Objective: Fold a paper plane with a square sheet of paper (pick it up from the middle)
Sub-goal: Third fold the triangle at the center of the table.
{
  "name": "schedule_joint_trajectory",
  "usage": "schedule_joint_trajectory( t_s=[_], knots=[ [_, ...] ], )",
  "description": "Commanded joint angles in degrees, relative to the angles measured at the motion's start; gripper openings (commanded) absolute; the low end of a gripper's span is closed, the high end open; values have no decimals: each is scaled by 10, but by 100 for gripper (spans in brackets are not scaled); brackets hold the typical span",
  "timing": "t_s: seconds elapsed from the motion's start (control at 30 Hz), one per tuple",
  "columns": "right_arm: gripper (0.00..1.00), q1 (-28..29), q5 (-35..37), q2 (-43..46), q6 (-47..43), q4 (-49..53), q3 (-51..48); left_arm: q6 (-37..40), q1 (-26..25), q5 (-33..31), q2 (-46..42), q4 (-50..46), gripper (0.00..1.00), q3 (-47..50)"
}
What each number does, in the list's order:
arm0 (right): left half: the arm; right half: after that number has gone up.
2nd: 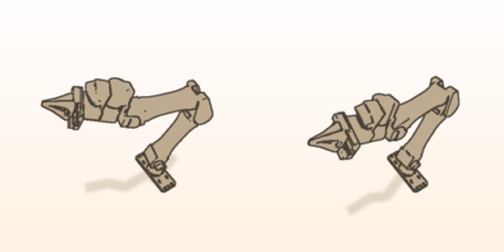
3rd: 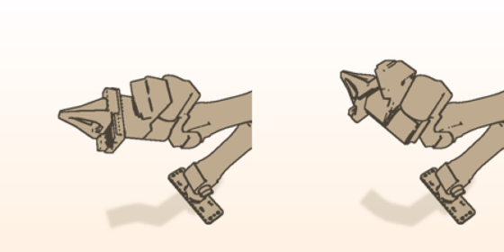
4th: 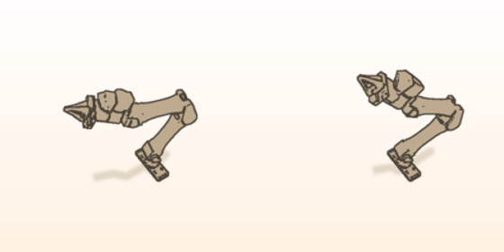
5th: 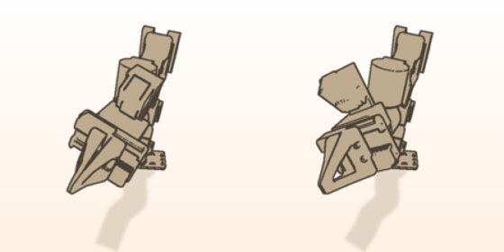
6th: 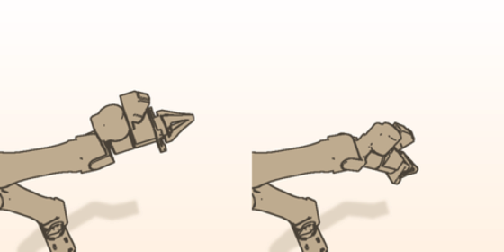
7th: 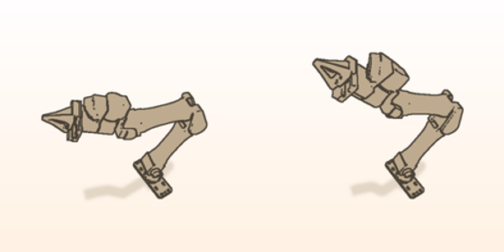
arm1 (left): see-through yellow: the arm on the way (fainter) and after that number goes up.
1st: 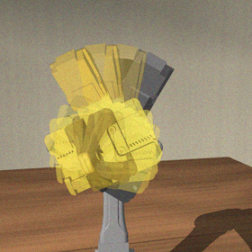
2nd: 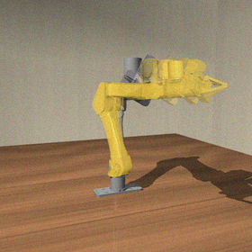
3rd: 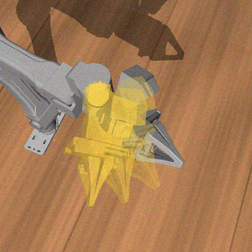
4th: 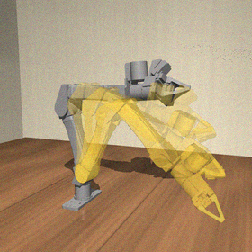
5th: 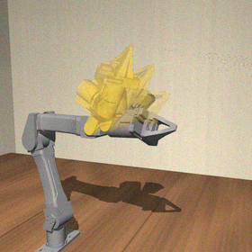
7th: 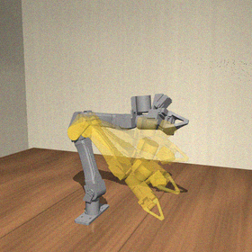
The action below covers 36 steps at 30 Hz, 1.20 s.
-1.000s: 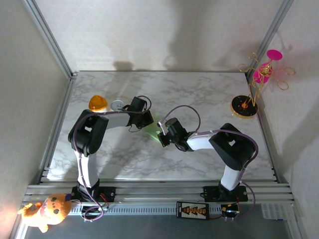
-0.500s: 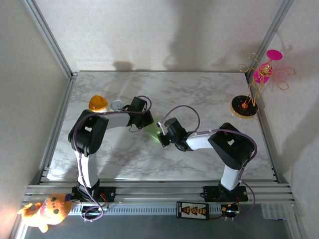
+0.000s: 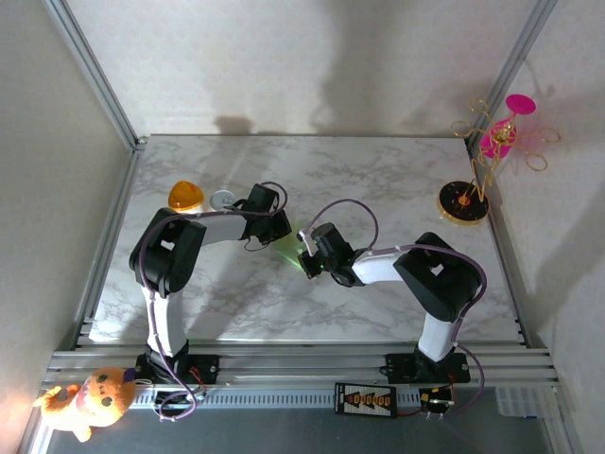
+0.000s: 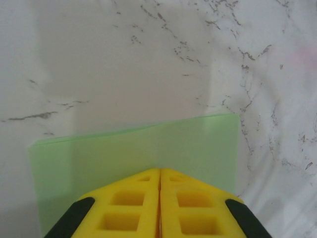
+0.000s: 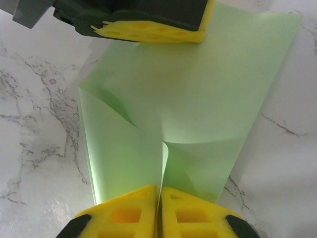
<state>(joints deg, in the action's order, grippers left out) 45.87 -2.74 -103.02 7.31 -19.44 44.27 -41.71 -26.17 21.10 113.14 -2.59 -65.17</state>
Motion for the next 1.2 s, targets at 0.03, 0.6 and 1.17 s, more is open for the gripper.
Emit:
schedule_joint_trajectory(
  t_s=[0.03, 0.6, 1.17],
  knots=[
    [11, -3, 8, -16, 6, 19, 8, 11, -12, -11, 21, -48, 10, -1],
    [14, -3, 2, -17, 3, 29, 9, -80, -4, -25, -139, 2, 24, 92],
    [18, -3, 3, -24, 8, 36, 13, -175, -34, 33, -158, 120, 21, 182]
  ],
)
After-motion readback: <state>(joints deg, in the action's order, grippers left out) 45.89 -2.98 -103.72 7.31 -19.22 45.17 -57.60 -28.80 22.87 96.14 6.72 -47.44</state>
